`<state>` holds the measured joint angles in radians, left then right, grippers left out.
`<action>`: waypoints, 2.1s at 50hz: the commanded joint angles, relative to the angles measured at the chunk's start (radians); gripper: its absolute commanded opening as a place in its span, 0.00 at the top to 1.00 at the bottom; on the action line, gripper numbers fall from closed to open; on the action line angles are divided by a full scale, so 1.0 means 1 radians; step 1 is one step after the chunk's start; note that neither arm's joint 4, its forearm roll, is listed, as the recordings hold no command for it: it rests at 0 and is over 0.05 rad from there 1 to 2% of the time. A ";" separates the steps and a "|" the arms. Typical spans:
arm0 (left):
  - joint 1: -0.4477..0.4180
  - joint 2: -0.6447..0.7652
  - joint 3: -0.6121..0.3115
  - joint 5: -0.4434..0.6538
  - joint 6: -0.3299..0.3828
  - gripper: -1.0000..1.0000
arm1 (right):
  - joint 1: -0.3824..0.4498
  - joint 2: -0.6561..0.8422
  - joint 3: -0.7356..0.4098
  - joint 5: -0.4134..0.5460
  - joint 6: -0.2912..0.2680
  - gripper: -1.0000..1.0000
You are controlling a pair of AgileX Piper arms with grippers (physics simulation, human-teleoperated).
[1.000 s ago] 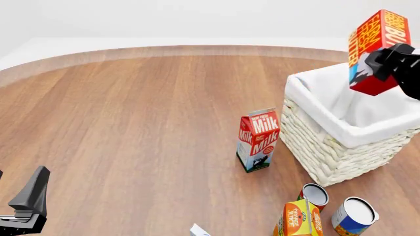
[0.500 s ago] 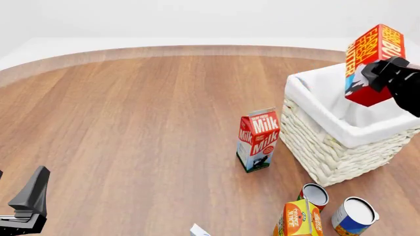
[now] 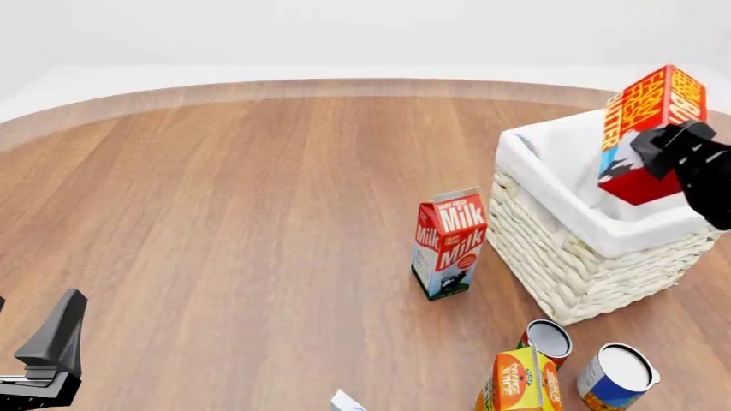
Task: Pick up the cream cheese box and the butter, and put them in the basket.
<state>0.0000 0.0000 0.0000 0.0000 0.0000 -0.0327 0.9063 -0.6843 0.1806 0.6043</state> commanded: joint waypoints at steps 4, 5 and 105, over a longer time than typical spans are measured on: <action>0.000 0.000 0.000 0.000 0.000 0.00 | -0.005 0.014 0.005 -0.046 0.031 1.00; 0.000 0.000 0.000 0.000 0.000 0.00 | -0.007 0.015 0.004 -0.046 0.031 1.00; 0.000 0.000 0.000 0.000 0.000 0.00 | 0.182 -0.059 -0.113 0.084 -0.051 0.00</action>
<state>0.0000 0.0000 0.0000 0.0000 0.0000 0.0622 0.9050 -0.7386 0.1791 0.5812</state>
